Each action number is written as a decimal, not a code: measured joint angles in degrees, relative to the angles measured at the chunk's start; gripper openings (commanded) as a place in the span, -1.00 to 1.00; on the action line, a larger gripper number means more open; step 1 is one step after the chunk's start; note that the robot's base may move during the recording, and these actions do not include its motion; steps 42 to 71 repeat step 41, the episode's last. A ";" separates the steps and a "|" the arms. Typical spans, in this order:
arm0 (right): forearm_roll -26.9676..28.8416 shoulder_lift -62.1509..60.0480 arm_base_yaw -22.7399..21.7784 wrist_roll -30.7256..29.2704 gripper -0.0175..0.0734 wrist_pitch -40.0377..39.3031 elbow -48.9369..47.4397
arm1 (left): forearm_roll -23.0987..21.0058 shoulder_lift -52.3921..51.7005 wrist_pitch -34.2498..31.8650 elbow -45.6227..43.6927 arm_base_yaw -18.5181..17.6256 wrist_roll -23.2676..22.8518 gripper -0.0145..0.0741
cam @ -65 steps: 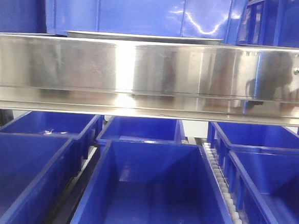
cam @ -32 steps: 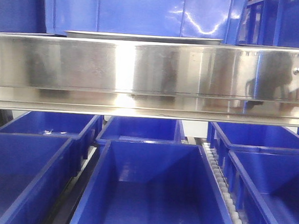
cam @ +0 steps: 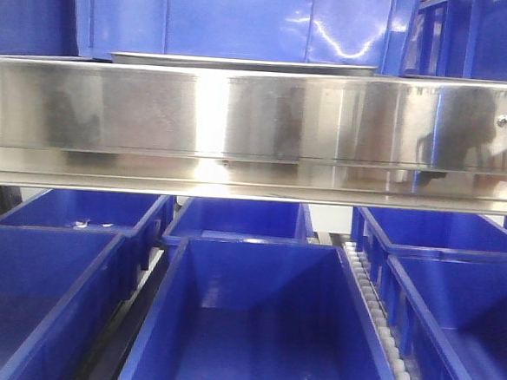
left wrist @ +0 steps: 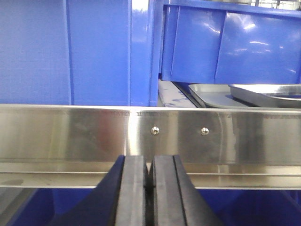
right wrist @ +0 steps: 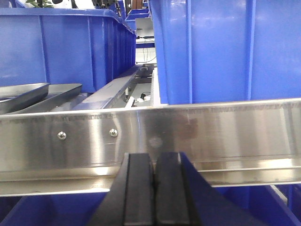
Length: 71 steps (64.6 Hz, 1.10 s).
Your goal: Stack silver trays without gaps
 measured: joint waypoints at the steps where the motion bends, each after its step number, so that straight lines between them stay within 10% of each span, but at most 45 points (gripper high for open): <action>1: 0.00 0.00 0.00 0.00 -0.79 0.00 0.00 | 0.00 0.00 0.00 0.00 0.00 0.00 -0.70; 71: 0.00 0.00 0.00 0.00 -0.79 0.00 0.00 | 0.00 0.00 0.00 0.00 0.00 0.00 -0.70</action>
